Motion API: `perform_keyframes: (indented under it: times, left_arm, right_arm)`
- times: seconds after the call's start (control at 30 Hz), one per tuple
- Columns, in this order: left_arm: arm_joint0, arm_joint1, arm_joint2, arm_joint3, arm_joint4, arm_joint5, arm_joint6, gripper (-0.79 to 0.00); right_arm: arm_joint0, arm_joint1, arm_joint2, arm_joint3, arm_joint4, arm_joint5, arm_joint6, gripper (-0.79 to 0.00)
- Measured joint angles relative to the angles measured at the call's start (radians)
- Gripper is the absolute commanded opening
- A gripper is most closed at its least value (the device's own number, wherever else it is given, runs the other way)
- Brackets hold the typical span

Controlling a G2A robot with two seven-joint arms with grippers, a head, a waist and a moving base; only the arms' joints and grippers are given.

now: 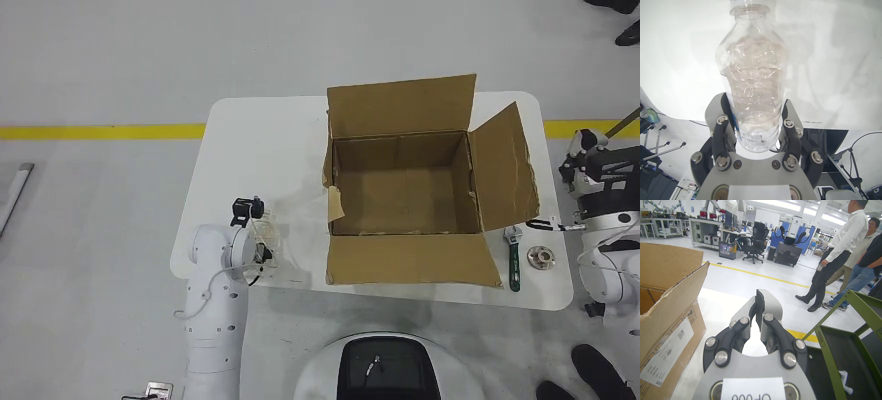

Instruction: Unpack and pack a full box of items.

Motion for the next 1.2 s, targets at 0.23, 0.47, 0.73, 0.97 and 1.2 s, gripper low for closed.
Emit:
perform_keyframes:
  times: [0.23,0.47,0.73,0.97,1.2]
  left_arm:
    - [-0.009,0.007,-0.012,-0.020,-0.009,0.024,0.006,-0.785]
    - [-0.090,0.008,-0.042,-0.173,-0.142,0.067,-0.033,-0.785]
    - [-0.202,0.012,-0.026,-0.313,-0.257,0.109,-0.032,-0.785]
    - [-0.229,0.013,-0.015,-0.340,-0.304,0.127,-0.032,-0.785]
    - [-0.229,0.013,-0.016,-0.340,-0.303,0.127,-0.032,-0.785]
  right_arm:
    - [0.000,-0.002,0.003,-0.002,-0.008,-0.001,0.004,-0.785]
    - [0.009,-0.004,0.003,0.004,-0.003,0.009,0.013,-0.785]
    - [0.007,-0.007,0.006,-0.006,-0.001,0.008,0.016,-0.785]
    - [-0.004,-0.009,0.005,-0.020,-0.011,0.003,0.011,-0.785]
    - [-0.006,-0.012,0.003,-0.019,-0.008,0.008,0.010,-0.785]
